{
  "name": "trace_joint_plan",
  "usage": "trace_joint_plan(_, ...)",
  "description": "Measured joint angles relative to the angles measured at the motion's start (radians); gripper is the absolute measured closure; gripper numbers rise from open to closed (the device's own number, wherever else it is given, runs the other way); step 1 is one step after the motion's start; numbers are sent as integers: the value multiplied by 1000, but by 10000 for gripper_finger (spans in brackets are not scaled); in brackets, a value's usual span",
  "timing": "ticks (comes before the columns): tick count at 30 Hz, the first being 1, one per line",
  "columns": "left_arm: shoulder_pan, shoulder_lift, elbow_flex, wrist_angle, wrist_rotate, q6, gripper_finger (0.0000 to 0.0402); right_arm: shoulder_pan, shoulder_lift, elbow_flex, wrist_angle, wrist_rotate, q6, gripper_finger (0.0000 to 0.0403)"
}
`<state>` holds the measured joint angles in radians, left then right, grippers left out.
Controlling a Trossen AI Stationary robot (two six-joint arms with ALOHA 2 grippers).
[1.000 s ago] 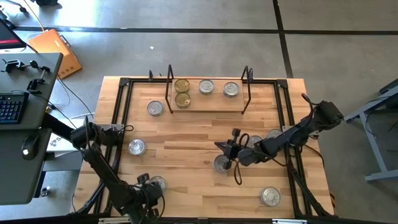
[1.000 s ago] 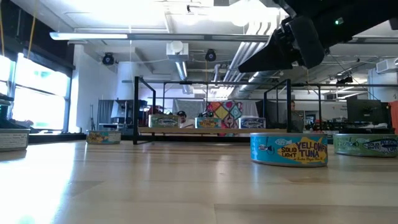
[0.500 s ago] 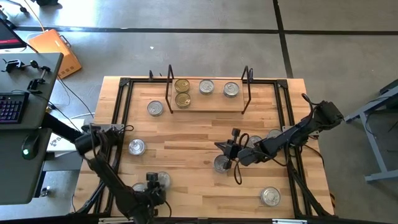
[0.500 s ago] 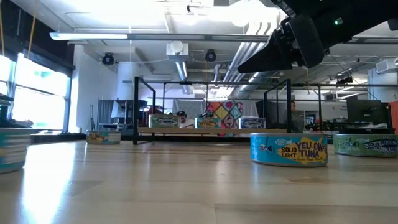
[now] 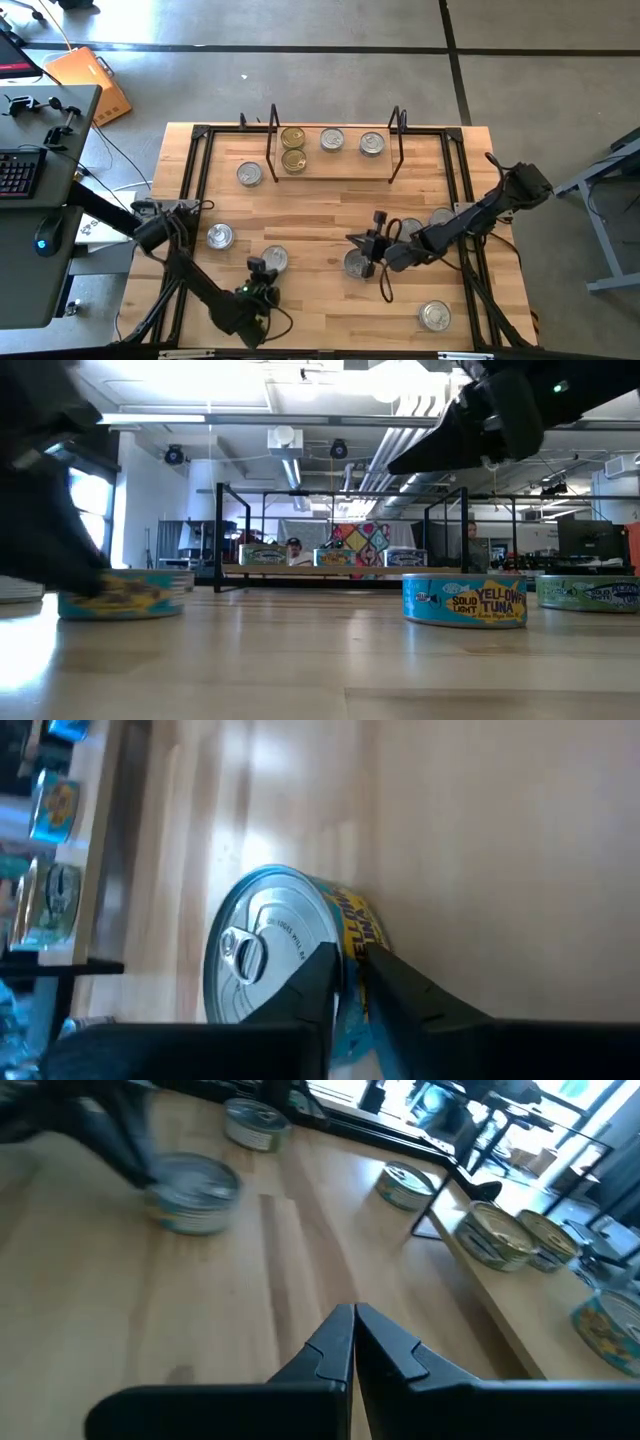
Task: Stack canned seafood by type on shelf
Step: Put the yellow and blue tuna can aligned with the other yellow and blue tuna can on the shelf
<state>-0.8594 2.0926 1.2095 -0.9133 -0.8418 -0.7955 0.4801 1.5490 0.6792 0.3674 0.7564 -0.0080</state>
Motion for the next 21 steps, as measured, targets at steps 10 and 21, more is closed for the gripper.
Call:
trace_joint_plan(10,49,-12,43,-1,-16,60,400,130,0,0,19,62,-15,399)
trace_joint_plan(21,181,-127,48,228,-17,491,400,242,0,0,19,228,-15,399)
